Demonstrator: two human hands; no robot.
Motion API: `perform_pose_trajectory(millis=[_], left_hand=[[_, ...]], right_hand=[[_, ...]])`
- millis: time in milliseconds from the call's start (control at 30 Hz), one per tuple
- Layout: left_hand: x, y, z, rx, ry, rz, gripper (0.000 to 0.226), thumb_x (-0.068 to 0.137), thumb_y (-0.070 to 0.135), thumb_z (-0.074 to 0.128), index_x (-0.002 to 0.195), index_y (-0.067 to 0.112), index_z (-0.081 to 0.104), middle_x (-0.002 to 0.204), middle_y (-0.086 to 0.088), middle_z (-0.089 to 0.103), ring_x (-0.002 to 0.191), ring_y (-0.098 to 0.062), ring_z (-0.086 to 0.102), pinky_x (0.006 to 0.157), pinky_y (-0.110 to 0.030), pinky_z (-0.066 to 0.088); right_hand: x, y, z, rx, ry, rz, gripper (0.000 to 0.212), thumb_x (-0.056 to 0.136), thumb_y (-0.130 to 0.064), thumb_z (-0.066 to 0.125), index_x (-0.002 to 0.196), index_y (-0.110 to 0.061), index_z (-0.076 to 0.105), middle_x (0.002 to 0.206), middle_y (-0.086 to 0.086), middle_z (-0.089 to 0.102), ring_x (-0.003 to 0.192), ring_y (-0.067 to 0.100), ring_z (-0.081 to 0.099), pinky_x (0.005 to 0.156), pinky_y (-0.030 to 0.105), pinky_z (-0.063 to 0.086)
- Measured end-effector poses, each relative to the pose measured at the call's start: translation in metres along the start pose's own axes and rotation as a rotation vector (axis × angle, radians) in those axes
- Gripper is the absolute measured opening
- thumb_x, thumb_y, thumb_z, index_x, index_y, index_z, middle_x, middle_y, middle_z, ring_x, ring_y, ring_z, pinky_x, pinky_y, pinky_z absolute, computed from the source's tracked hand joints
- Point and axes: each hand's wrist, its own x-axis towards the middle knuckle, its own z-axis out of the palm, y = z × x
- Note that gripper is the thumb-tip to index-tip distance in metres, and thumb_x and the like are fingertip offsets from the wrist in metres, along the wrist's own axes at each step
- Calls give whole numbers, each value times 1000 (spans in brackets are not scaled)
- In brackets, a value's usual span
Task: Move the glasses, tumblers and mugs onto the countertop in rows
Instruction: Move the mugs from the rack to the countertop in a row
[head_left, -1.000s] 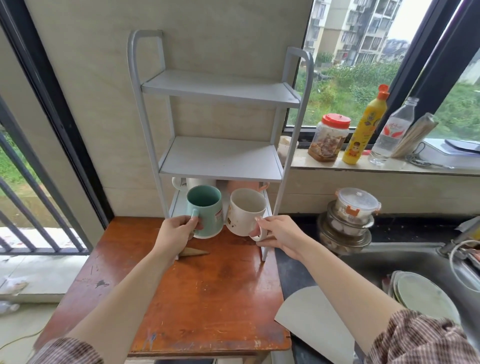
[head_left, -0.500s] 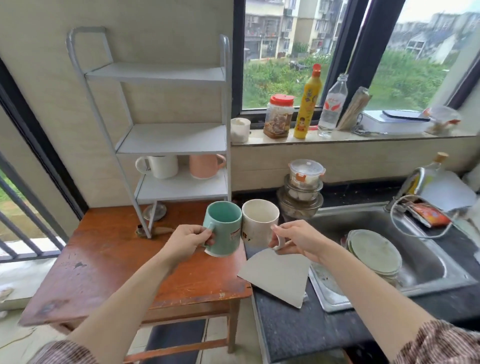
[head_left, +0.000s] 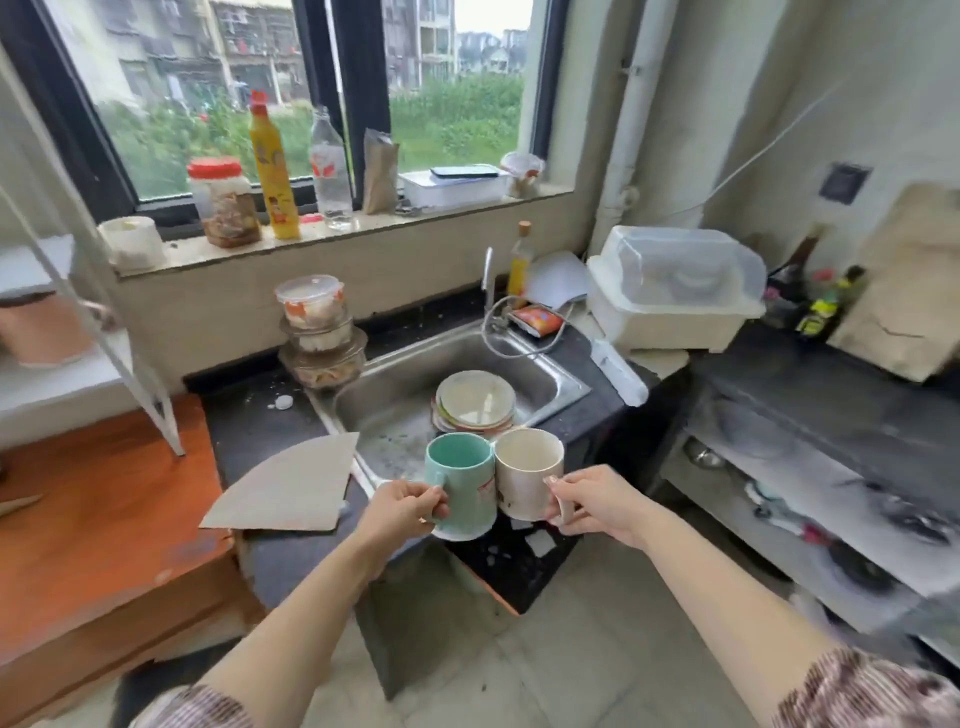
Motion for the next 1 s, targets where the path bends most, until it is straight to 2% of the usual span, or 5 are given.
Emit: perform_pose_trajectory(millis=[167, 533, 700, 900, 1000], left_hand=[[10, 18, 125, 93, -250, 33, 20, 93, 17, 57, 79, 8, 68, 77, -5, 65, 76, -14, 58, 84, -31, 51], [58, 61, 373, 239, -627, 122, 30, 91, 20, 61, 65, 6, 66, 61, 0, 59, 68, -15, 54, 77, -32, 52], [96, 72, 485, 314, -733, 159, 31, 90, 23, 61, 76, -3, 71, 81, -9, 66, 82, -15, 63, 81, -28, 56], [146, 93, 617, 374, -838, 133, 28, 89, 18, 62, 64, 5, 67, 75, -9, 64, 77, -18, 59, 75, -27, 55], [166, 104, 676, 384, -862, 111, 24, 87, 15, 64, 67, 3, 69, 77, -12, 63, 77, -21, 58, 81, -35, 55]], right_hand=[[-52, 55, -102, 86, 217, 50, 39, 98, -21, 54, 64, -5, 62, 74, 12, 65, 74, 21, 65, 85, 42, 57], [-115, 155, -276, 307, 680, 153, 30, 97, -24, 56, 79, -2, 65, 77, 11, 67, 74, 18, 65, 65, 28, 60], [-122, 188, -358, 381, 821, 220, 27, 97, -24, 56, 86, -1, 65, 83, 12, 69, 80, 16, 67, 63, 26, 59], [-106, 214, -461, 453, 953, 303, 27, 97, -23, 55, 79, -5, 64, 85, 12, 70, 91, 25, 67, 82, 40, 59], [-96, 223, -503, 510, 1036, 323, 27, 96, -23, 55, 78, -5, 65, 82, 10, 70, 90, 23, 67, 81, 38, 59]])
